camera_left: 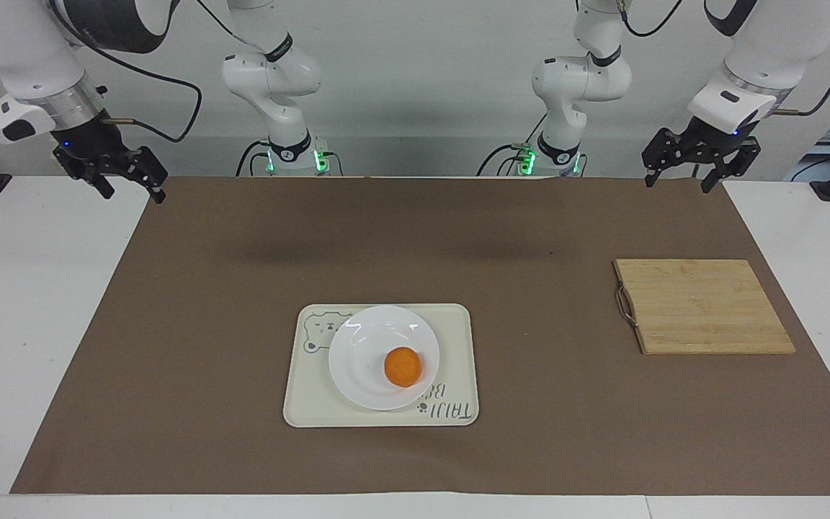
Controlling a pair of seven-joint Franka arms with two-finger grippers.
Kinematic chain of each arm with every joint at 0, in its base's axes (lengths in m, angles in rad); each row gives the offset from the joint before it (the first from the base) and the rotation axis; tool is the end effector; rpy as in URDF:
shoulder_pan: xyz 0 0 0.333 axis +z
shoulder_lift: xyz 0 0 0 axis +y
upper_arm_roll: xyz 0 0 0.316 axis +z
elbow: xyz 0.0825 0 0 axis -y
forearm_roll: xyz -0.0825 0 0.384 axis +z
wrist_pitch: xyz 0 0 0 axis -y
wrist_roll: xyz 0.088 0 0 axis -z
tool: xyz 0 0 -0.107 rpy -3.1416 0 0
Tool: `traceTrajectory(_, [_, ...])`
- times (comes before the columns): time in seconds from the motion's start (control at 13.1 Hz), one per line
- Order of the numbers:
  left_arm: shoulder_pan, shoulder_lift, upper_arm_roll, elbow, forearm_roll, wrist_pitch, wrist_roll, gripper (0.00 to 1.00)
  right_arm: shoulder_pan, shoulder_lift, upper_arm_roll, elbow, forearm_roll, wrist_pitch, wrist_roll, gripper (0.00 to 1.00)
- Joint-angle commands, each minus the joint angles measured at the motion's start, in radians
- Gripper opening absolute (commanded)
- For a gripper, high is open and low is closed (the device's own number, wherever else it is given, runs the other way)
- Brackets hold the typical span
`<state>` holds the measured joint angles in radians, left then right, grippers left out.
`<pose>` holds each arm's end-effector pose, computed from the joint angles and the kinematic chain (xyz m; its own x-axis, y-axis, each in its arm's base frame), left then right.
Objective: Place orange and plate with both arms
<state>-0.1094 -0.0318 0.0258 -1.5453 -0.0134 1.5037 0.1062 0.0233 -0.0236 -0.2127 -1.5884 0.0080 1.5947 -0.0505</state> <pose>0.5360 -0.0462 0.6480 0.9818 -0.1896 -0.0082 -0.1894 -0.9818 0.0152 0.5399 -0.1041 0.6311 0.9899 -0.1387 0.0300 -0.1384 -0.9903 -0.0115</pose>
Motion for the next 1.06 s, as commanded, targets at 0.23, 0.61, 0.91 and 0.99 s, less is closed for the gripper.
traceTrajectory(0.23, [0.016, -0.011, -0.007, 0.002, 0.007, -0.017, 0.017, 1.0, 0.001, -0.013, 0.09, 0.11, -0.092, -0.084, -0.074, 1.0])
traceTrajectory(0.61, [0.017, -0.01, -0.006, 0.002, 0.01, -0.019, 0.023, 1.0, -0.003, -0.015, 0.147, 0.203, -0.068, -0.162, -0.066, 1.0])
traceTrajectory(0.91, [0.014, -0.01, -0.007, 0.002, 0.043, -0.017, 0.023, 1.0, -0.013, -0.094, 0.141, 0.05, -0.059, -0.139, -0.017, 1.0])
traceTrajectory(0.99, [0.013, -0.01, -0.009, 0.002, 0.043, -0.017, 0.023, 1.0, -0.007, -0.116, 0.141, 0.01, -0.059, -0.125, 0.004, 1.0])
